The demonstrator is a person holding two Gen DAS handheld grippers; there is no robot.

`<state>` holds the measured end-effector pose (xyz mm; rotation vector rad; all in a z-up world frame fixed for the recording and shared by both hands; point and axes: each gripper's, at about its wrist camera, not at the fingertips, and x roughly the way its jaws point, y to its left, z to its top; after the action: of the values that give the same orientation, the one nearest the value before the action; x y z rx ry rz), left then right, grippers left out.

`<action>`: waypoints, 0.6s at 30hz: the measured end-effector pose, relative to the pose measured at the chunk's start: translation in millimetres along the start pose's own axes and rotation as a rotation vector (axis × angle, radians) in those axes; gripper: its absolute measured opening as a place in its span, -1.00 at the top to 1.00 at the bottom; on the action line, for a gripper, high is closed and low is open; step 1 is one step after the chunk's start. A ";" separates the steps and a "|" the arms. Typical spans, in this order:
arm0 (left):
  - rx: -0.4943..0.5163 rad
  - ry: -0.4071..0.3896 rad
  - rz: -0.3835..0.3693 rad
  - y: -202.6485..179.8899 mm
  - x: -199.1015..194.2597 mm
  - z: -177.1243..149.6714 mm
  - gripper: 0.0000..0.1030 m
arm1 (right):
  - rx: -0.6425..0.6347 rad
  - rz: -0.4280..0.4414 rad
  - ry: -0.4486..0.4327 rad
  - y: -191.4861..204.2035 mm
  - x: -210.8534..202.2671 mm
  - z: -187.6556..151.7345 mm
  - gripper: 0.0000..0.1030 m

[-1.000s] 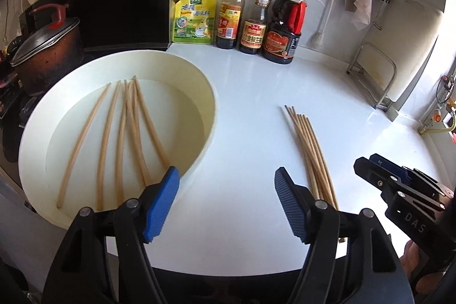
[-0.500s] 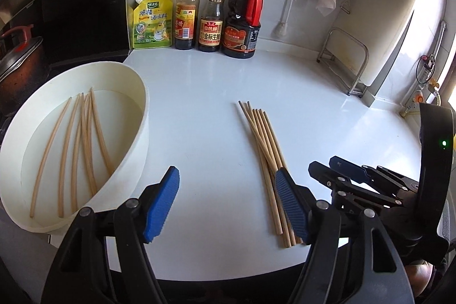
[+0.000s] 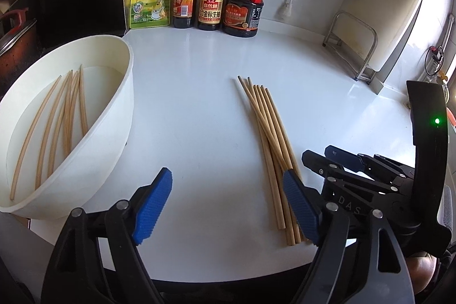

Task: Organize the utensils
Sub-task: 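Move both open grippers back to the chopstick bundle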

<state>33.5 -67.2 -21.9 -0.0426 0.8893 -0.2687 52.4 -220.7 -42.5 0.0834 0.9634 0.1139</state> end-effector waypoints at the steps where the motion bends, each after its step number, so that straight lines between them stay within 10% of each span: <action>1: -0.004 0.006 -0.001 0.7 2.2 -0.1 -0.52 | -0.005 0.001 0.004 0.9 1.1 0.2 0.28; 18: -0.016 0.037 0.049 10.5 16.9 -6.1 -0.52 | -0.055 -0.057 0.042 7.5 12.5 -2.6 0.28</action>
<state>41.1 -60.8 -40.1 -0.0311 0.9279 -0.2172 56.9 -211.5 -53.3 0.0030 1.0035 0.0894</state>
